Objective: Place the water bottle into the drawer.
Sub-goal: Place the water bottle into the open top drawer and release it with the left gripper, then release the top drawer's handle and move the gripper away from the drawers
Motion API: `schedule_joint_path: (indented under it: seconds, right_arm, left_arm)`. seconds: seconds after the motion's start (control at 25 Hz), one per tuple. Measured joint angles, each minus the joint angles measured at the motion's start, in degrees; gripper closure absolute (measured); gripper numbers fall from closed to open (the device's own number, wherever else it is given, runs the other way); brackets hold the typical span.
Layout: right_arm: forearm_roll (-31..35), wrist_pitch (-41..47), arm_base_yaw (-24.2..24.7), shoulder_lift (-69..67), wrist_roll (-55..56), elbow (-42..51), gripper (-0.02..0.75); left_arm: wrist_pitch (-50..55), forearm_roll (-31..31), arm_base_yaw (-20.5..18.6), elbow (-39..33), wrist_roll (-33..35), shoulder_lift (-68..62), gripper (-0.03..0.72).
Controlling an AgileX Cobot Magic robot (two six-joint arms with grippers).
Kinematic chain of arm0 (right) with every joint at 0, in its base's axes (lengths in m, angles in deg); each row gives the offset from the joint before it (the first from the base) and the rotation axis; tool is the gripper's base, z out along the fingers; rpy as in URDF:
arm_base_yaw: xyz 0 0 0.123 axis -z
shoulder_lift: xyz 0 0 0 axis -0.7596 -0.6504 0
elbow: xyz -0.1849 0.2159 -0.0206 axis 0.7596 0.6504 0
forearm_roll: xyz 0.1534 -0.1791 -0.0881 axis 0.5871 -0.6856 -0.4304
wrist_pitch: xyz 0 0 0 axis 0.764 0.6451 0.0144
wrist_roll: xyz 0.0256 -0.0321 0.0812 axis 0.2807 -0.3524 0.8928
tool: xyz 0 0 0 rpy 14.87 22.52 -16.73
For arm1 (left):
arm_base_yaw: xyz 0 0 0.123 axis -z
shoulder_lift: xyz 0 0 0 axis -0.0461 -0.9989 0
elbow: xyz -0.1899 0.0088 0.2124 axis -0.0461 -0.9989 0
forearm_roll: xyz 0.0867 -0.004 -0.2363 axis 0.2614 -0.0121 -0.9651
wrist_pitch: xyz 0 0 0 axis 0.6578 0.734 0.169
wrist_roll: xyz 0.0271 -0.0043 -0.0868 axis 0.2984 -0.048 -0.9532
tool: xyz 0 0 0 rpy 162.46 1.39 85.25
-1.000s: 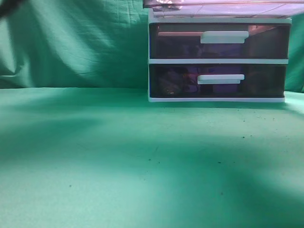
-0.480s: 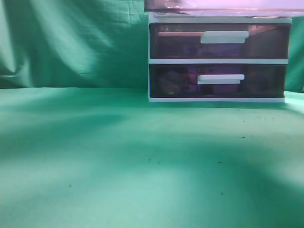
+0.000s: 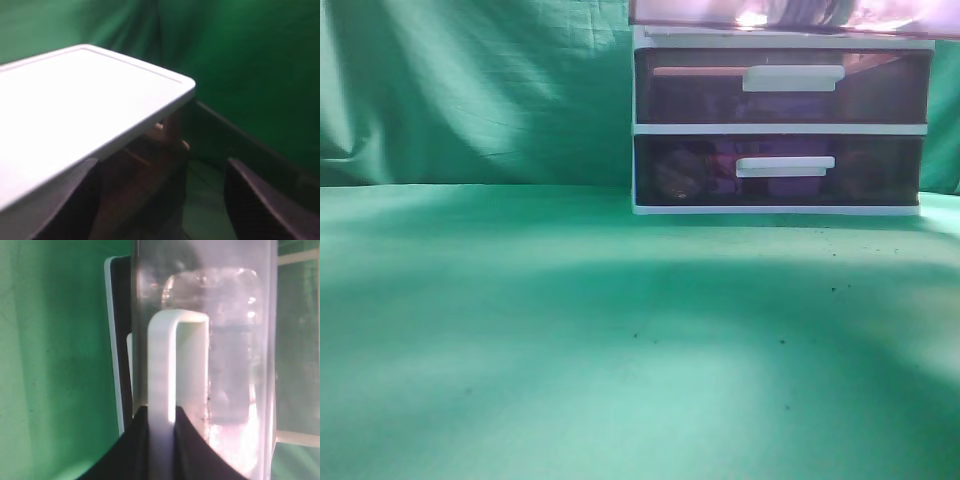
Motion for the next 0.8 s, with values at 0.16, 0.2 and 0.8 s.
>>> schedule_joint_path:
  seconds: [0.16, 0.2, 0.8]
  right_arm:
    - [0.0, 0.14, 0.0, 0.0, 0.0, 0.0, 0.651]
    - [0.0, 0.14, 0.0, 0.0, 0.05, 0.0, 0.651]
    - [0.29, -4.09, 0.0, -1.65, -5.69, -0.44, 0.651]
  left_arm:
    - [3.03, 0.29, 0.0, 5.3, 1.36, 0.5, 0.204]
    - [4.77, 1.24, 0.0, 6.69, 1.48, 1.08, 0.204]
    - [47.53, 38.22, -0.1, 10.37, -14.46, 18.6, 0.688]
